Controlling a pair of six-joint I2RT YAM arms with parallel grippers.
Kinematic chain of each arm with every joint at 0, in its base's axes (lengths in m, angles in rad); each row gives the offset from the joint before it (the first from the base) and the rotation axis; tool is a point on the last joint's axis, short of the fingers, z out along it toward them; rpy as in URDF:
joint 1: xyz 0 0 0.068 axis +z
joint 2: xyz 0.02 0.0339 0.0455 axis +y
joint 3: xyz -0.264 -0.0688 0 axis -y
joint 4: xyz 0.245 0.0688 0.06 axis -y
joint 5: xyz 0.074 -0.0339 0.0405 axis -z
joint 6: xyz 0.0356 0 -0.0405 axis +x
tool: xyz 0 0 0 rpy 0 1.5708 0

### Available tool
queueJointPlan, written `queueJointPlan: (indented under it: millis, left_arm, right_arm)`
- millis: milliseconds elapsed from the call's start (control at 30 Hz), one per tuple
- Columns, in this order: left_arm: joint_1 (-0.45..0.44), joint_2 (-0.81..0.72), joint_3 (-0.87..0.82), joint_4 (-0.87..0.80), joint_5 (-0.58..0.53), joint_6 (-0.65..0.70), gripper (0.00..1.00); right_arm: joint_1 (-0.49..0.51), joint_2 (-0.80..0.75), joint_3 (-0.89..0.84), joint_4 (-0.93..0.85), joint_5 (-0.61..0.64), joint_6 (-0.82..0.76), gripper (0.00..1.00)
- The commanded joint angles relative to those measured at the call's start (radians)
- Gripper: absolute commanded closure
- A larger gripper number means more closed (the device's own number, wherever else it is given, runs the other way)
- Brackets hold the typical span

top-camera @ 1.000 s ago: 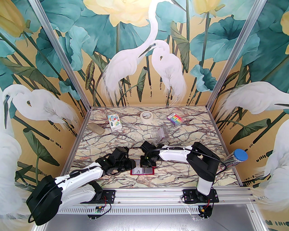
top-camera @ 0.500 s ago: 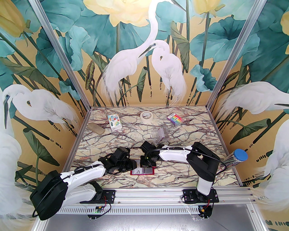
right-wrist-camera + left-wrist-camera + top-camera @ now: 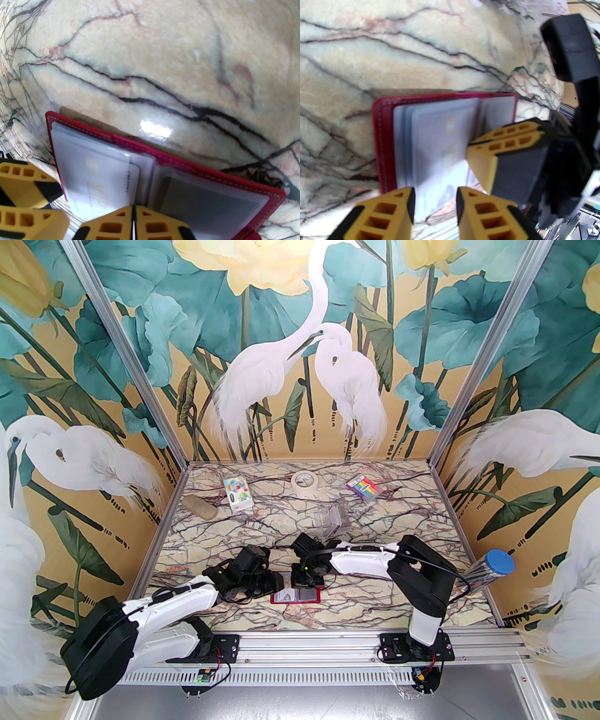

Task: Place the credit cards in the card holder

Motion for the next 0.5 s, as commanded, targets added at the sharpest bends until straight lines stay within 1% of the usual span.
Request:
queueJointPlan:
  millis: [0,167,367,467]
  left_arm:
    - [-0.002,-0.023,-0.005,-0.035,-0.014,0.0,0.65]
    - [-0.001,0.008,-0.004,-0.019,0.0,0.002,0.65]
    - [-0.001,0.024,-0.006,-0.027,-0.023,0.005,0.65]
    - [-0.002,0.037,-0.01,-0.009,-0.007,0.004,0.65]
  right_arm:
    - [0.001,0.024,-0.021,-0.021,0.022,-0.017,0.92]
    - [0.001,0.021,-0.018,-0.026,0.023,-0.02,0.91]
    - [0.001,0.025,-0.015,-0.026,0.021,-0.021,0.92]
    - [0.001,0.027,-0.015,-0.023,0.02,-0.022,0.92]
